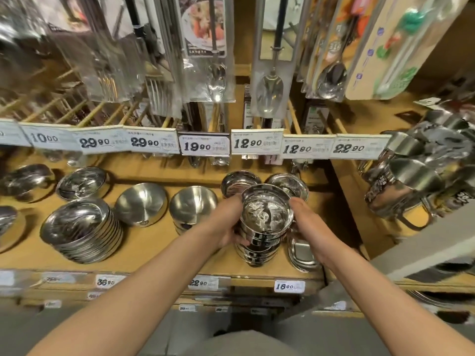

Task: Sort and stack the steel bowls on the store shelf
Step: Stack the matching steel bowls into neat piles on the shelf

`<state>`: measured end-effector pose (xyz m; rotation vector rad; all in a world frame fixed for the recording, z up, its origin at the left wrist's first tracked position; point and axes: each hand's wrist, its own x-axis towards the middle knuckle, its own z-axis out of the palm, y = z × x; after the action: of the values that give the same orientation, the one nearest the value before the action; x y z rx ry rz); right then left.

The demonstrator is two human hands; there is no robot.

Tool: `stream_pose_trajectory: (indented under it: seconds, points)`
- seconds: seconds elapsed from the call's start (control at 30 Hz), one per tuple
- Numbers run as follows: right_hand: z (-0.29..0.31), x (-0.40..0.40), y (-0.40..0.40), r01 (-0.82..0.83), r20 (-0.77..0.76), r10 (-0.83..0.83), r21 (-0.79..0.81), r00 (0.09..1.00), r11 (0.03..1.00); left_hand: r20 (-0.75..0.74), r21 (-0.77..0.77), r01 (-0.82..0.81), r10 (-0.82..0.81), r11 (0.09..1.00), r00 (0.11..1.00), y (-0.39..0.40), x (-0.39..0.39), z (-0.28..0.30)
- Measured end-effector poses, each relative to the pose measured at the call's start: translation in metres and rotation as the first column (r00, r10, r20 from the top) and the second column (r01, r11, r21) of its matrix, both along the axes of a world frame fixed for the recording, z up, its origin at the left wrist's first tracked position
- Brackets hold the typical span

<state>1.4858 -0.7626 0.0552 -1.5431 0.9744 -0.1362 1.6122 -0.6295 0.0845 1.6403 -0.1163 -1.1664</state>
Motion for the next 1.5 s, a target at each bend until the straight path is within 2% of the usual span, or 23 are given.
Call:
stream_pose_trajectory:
  seconds: [0.23, 0.57, 0.9, 1.1, 1.3, 1.5]
  points:
    - [-0.019, 0.003, -0.006, -0.055, -0.020, 0.055, -0.016, 0.998, 0.998, 0.035, 0.016, -0.047, 0.046, 0.999, 0.998, -0.003, -0.005, -0.011]
    - [-0.025, 0.007, -0.003, -0.007, -0.050, 0.009, 0.044, 0.999, 0.999, 0.047, 0.090, -0.079, 0.075, 0.993, 0.996, -0.008, -0.013, -0.015]
    - [-0.016, 0.003, 0.000, -0.018, -0.004, 0.019, 0.077, 1.000, 0.997, 0.191, 0.116, -0.032, 0.009, 0.993, 0.982, -0.003, -0.016, -0.018]
    - [-0.018, 0.003, -0.003, -0.019, 0.030, 0.016, 0.095, 0.999, 0.995, 0.240, 0.105, -0.075, 0.048, 0.992, 0.970, 0.001, -0.017, -0.019]
    - [-0.012, 0.002, -0.004, -0.062, 0.019, 0.063, -0.049, 0.998, 0.997, 0.339, 0.114, -0.195, 0.146, 0.974, 0.929, 0.001, -0.015, -0.013]
    - [-0.014, 0.001, -0.005, -0.077, 0.025, 0.079, -0.091, 0.997, 0.993, 0.372, 0.136, -0.167, 0.106, 0.976, 0.922, 0.005, -0.013, -0.015]
